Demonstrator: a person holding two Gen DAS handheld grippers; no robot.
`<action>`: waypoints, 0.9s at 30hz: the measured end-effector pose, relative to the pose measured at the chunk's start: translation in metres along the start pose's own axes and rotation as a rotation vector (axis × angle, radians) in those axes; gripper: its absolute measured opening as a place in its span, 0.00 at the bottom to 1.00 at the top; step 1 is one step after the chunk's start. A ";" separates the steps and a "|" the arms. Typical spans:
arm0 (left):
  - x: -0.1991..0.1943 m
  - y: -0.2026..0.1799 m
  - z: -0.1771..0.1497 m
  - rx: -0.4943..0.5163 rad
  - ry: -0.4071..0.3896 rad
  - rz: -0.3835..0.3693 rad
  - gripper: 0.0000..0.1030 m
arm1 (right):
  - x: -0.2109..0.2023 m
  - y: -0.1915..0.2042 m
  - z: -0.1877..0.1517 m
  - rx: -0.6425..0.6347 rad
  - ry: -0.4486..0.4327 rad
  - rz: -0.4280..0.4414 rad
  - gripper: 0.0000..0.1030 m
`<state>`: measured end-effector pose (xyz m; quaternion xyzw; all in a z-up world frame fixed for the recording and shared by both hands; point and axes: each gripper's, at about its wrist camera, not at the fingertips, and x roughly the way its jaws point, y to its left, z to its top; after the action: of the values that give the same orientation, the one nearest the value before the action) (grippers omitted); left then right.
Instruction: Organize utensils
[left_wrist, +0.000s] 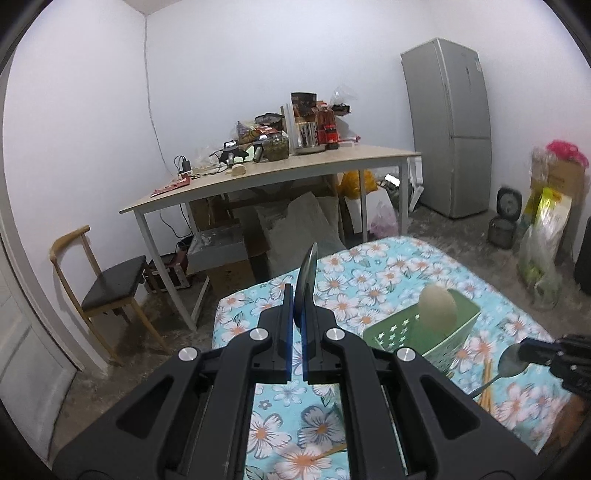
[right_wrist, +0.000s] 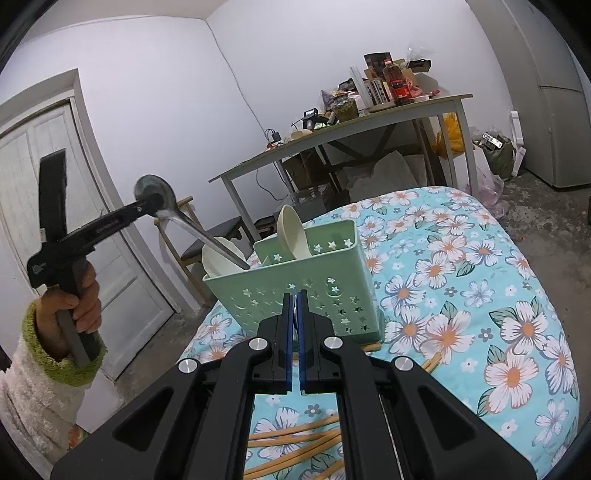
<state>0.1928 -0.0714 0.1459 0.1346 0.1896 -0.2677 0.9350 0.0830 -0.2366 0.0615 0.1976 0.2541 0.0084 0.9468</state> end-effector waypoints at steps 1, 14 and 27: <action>0.004 -0.001 0.000 0.004 0.010 -0.006 0.03 | 0.001 0.000 0.000 -0.001 0.001 -0.002 0.02; 0.025 -0.010 -0.011 -0.049 0.085 -0.121 0.27 | 0.000 -0.004 -0.001 0.009 0.000 -0.003 0.02; -0.005 0.012 -0.039 -0.190 0.065 -0.157 0.39 | -0.015 0.000 0.025 -0.010 -0.056 0.011 0.02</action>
<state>0.1847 -0.0455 0.1144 0.0387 0.2541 -0.3163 0.9132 0.0820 -0.2475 0.0888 0.1943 0.2261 0.0094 0.9545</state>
